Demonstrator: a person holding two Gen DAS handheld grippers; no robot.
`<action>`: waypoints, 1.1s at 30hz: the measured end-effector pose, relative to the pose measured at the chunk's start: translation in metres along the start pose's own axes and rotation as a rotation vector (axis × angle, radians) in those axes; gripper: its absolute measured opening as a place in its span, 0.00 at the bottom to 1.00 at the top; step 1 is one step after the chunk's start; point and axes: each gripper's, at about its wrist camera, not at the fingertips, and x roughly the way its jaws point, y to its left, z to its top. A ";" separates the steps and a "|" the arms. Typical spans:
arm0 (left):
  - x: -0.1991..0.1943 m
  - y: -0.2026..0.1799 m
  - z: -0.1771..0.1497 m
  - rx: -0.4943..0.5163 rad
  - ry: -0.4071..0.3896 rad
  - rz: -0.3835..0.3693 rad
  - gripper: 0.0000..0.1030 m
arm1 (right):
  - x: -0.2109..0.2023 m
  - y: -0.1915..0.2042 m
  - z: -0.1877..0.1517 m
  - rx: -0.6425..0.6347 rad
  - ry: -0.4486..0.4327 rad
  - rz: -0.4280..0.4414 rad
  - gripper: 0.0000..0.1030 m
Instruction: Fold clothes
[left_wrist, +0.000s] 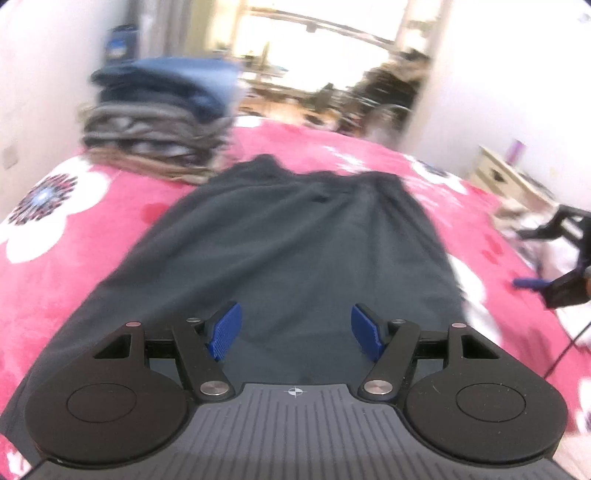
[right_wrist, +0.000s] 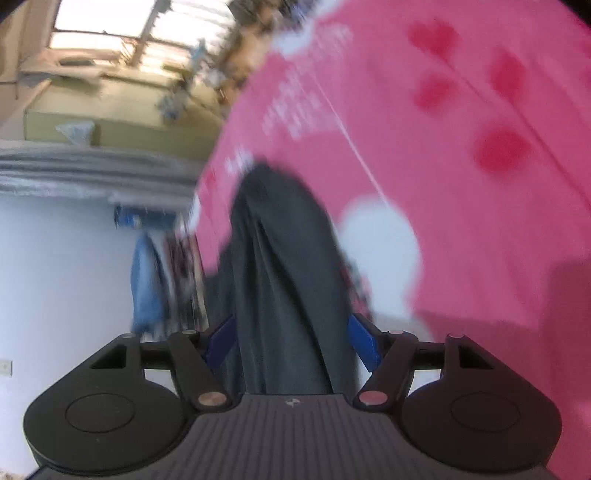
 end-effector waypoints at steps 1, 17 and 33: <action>-0.004 -0.009 -0.003 0.028 0.017 -0.034 0.65 | -0.006 -0.004 -0.013 0.007 0.015 0.004 0.68; 0.011 -0.122 -0.072 0.251 0.272 -0.346 0.65 | -0.022 -0.035 -0.118 -0.091 -0.164 -0.074 0.68; -0.007 -0.062 -0.030 -0.146 0.090 -0.276 0.00 | -0.011 -0.065 -0.105 0.024 -0.155 -0.050 0.68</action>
